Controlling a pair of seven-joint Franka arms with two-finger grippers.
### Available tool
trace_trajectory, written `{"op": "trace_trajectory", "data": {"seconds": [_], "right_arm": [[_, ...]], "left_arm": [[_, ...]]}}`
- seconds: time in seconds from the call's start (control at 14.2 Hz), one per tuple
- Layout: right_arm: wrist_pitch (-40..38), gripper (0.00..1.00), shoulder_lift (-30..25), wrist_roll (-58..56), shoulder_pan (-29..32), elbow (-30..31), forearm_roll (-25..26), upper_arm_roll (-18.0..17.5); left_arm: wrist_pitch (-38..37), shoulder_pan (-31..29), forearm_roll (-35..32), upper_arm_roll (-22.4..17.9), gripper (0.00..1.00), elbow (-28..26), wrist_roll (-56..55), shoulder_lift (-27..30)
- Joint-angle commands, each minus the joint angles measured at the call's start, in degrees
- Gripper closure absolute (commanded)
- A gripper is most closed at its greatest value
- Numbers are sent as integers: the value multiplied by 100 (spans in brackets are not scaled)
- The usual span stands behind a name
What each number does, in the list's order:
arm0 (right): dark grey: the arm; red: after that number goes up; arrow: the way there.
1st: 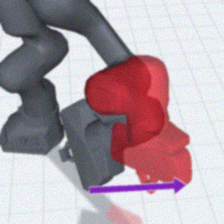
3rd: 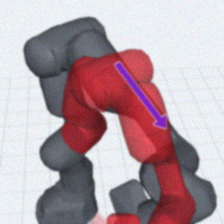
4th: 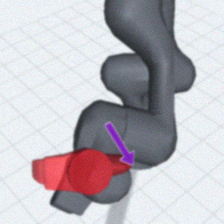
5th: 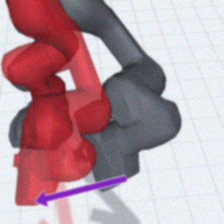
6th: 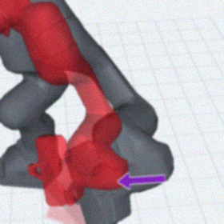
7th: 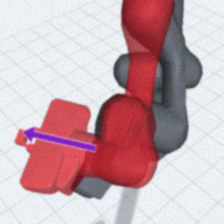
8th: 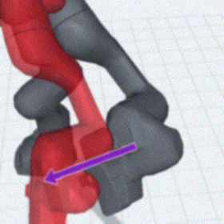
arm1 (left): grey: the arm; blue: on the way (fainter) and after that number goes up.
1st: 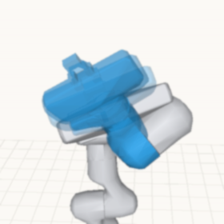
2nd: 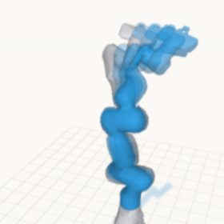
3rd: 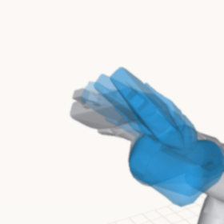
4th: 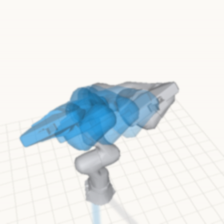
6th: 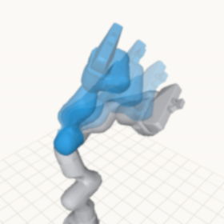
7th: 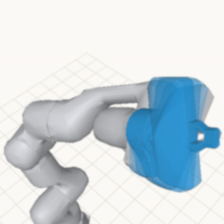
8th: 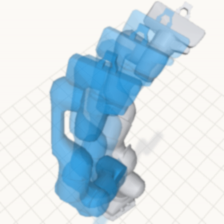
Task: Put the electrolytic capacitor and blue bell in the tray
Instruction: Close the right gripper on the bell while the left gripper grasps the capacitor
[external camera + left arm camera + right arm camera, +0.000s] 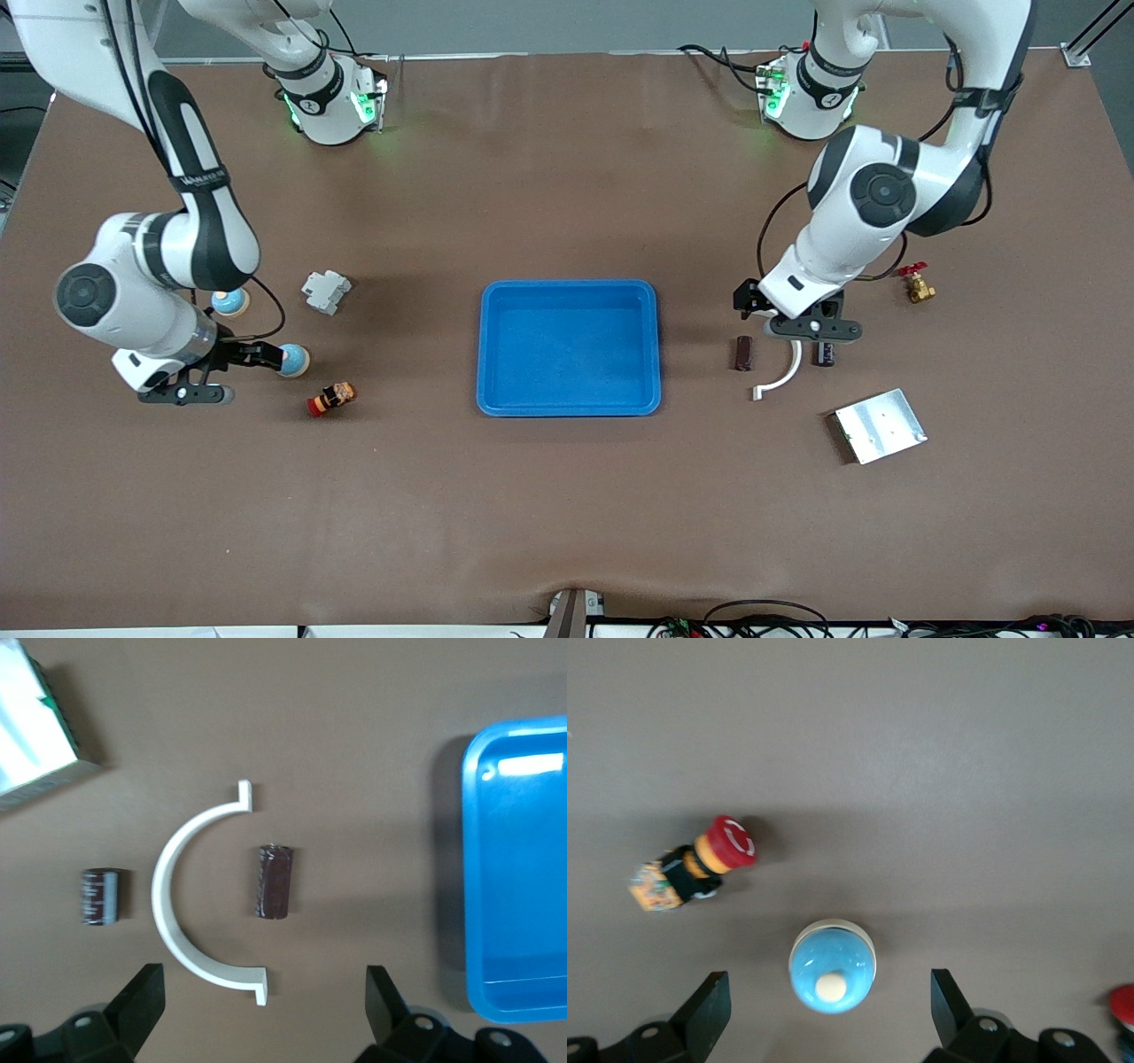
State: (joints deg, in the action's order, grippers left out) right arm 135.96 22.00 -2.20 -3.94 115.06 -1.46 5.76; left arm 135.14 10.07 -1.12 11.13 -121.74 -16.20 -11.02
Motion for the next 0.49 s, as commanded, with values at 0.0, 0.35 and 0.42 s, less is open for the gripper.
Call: {"op": "trace_trajectory", "data": {"seconds": [0.0,0.35,0.42], "right_arm": [[335,0,198,0,86,262,-39,4],[502,0,445,44,26,280,-257,-22],[502,0,506,44,-106,271,-459,-22]], "left_arm": [[415,100,-186,4,0,1,-242,-364],[1119,136,-914,3,0,80,-576,-1129],[1137,119,-1046,3,0,159,-647,-1235]]}}
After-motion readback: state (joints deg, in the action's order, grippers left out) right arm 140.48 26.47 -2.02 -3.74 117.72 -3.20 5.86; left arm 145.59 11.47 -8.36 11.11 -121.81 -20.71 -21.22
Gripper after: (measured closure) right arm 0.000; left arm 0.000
